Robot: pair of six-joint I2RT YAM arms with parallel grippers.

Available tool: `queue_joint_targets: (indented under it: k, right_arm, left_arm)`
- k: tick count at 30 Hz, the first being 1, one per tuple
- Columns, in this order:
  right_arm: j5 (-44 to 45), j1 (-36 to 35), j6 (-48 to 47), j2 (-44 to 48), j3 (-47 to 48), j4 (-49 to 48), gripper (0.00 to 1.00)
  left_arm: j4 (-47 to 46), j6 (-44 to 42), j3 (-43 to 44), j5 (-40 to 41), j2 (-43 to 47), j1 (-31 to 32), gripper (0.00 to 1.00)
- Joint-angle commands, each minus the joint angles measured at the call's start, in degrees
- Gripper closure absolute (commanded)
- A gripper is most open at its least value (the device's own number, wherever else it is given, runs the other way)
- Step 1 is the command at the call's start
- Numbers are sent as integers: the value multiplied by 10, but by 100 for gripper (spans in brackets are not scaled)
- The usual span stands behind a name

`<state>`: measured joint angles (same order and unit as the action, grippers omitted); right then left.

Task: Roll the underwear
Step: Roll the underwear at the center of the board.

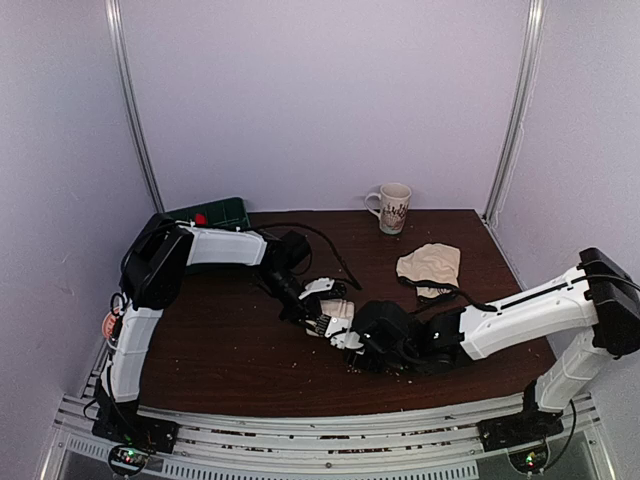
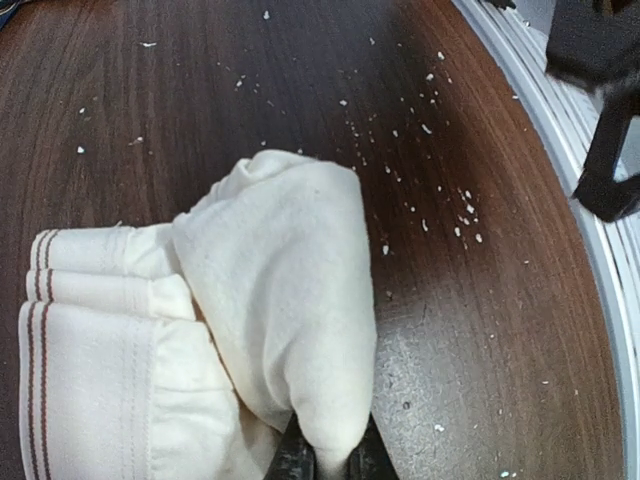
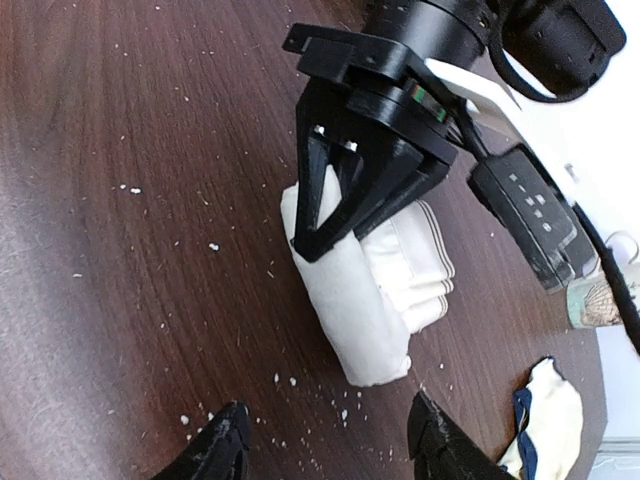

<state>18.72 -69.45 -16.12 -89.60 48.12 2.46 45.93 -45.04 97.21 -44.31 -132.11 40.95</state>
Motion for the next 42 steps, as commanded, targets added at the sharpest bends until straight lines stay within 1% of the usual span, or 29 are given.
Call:
queue_joint_targets:
  k: [1,5,10,18,21,23,28,29,34,35,38,42]
  right_arm:
    - [95,-16,-88,-72,39,-41,43]
    - [144,-16,-131,-134,61,-64,42]
    - [182,-10,-182,-182,73,-111,37]
    - [165,-3,-229,-211,67,-155,38]
    - [161,-3,-235,-219,63,-159,44]
    - [157,-3,-234,-223,66,-151,51]
    - [132,-3,-229,-220,56,-148,53]
    - [127,-3,-229,-221,55,-146,57]
    - [106,-1,-204,-237,85,-101,89]
    - [97,2,-196,-239,91,-88,92]
    - [70,10,-166,-241,110,-45,97]
    - [30,28,-119,-240,132,14,98]
  left_arm:
    - [116,-16,11,-38,-58,-9,100]
    - [128,-19,20,-52,-68,-19,100]
    - [135,-17,25,-49,-82,-19,100]
    - [135,-12,29,-52,-85,-20,100]
    - [132,-9,29,-51,-86,-20,100]
    - [130,-8,30,-49,-85,-22,100]
    - [127,-6,30,-51,-84,-27,100]
    - [127,-5,30,-51,-84,-28,100]
    - [114,-4,21,-43,-76,-29,99]
    - [109,-3,17,-39,-72,-29,98]
    - [88,0,0,-24,-51,-28,92]
    - [46,3,-36,3,-7,-28,76]
